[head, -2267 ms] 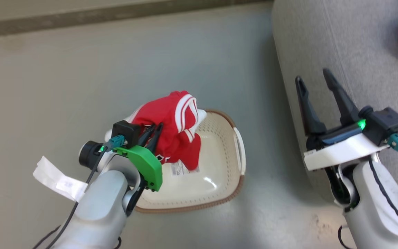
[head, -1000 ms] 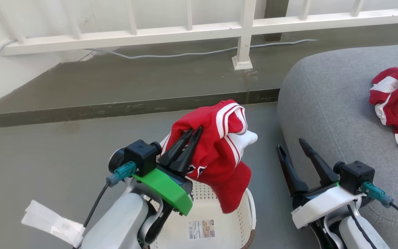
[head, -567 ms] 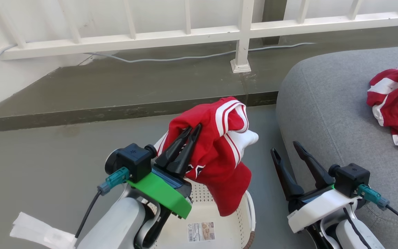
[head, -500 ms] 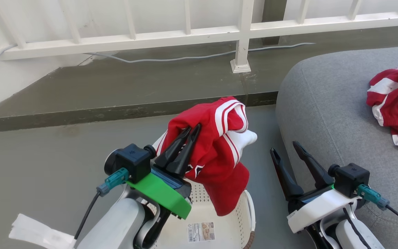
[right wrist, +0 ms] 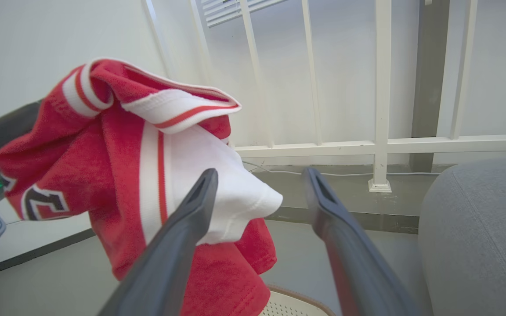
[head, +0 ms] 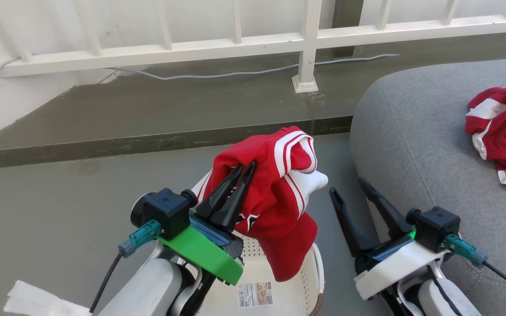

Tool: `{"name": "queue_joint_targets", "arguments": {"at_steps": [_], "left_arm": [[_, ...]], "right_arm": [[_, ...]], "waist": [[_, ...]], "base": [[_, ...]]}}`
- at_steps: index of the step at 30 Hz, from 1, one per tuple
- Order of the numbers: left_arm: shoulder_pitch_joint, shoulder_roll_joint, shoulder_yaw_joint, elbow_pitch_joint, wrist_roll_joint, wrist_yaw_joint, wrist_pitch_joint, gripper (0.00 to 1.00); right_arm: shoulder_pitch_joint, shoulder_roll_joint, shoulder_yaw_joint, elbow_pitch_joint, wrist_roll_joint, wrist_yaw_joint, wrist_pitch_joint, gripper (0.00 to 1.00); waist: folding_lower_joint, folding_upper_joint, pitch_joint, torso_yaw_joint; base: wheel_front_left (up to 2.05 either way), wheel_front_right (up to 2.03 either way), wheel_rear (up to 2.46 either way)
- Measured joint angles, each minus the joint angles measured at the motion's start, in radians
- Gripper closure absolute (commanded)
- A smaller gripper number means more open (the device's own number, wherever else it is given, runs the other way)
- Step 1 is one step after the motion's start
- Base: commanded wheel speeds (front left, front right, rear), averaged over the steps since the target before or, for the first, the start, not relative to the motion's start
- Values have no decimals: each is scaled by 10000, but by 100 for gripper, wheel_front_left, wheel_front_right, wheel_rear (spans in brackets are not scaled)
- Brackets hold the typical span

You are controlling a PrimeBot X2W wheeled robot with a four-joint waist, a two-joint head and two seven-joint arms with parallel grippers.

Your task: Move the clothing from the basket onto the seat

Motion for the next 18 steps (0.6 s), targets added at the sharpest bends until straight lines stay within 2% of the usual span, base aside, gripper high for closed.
{"name": "queue_joint_targets", "arguments": {"at_steps": [9, 14, 18], "left_arm": [[192, 54, -31, -320, 0, 90, 188, 100], [194, 54, -169, -537, 0, 90, 272, 100], [193, -10, -468, -767, 2, 71, 387, 100]], "right_arm": [[-105, 111, 1237, -740, 111, 174, 115, 0], [-391, 184, 2113, -631, 174, 182, 324, 0], [-587, 165, 2251, -301, 174, 265, 391, 0]], "waist": [[0, 0, -4, 13], [0, 0, 32, 29], [0, 0, 61, 131]], "base": [[0, 0, 0], [0, 0, 0], [0, 0, 0]]}}
